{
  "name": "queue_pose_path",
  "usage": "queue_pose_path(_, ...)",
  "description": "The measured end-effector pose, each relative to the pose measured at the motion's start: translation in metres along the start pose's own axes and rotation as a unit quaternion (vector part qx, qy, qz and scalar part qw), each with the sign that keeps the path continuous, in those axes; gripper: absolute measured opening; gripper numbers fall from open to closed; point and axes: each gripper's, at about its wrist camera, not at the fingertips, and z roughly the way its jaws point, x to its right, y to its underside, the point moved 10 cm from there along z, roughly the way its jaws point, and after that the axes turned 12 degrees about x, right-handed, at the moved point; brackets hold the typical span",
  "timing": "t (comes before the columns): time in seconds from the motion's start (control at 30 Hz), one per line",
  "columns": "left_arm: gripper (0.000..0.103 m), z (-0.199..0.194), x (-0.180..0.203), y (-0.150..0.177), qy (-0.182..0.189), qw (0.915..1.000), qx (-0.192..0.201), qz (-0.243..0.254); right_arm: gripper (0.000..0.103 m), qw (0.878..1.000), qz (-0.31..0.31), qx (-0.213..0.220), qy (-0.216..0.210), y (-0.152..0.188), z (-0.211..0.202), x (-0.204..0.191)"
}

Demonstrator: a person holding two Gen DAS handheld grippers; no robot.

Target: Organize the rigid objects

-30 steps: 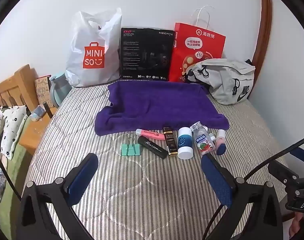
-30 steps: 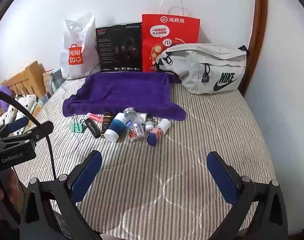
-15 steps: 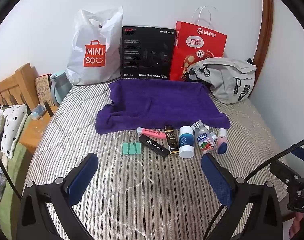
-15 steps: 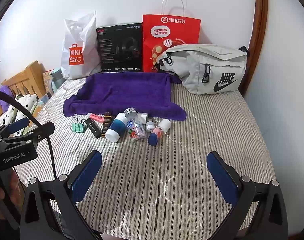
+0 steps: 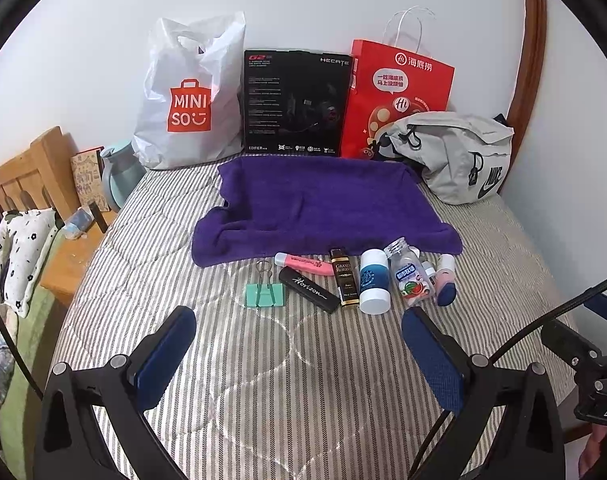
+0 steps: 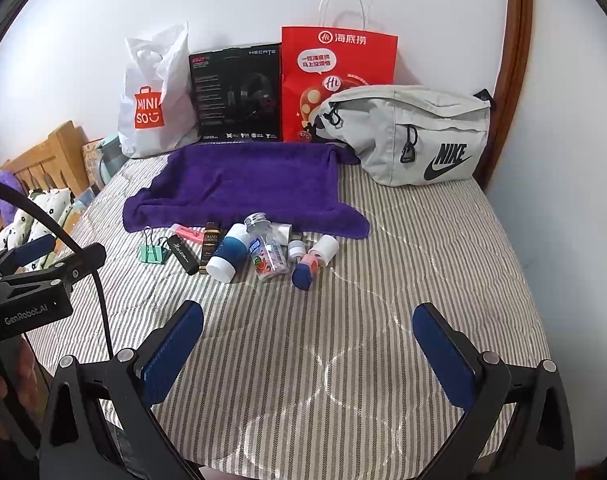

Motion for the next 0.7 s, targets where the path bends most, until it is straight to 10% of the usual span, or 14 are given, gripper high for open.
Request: queue_pose_path(0.7, 0.103, 0.0022, -0.0019, 0.0049, -0.004, 1.0, -0.007, 0.003, 0.103, 1.0, 0.007, 0.0, 0.0, 0.0018, -0.0024, 0.0028)
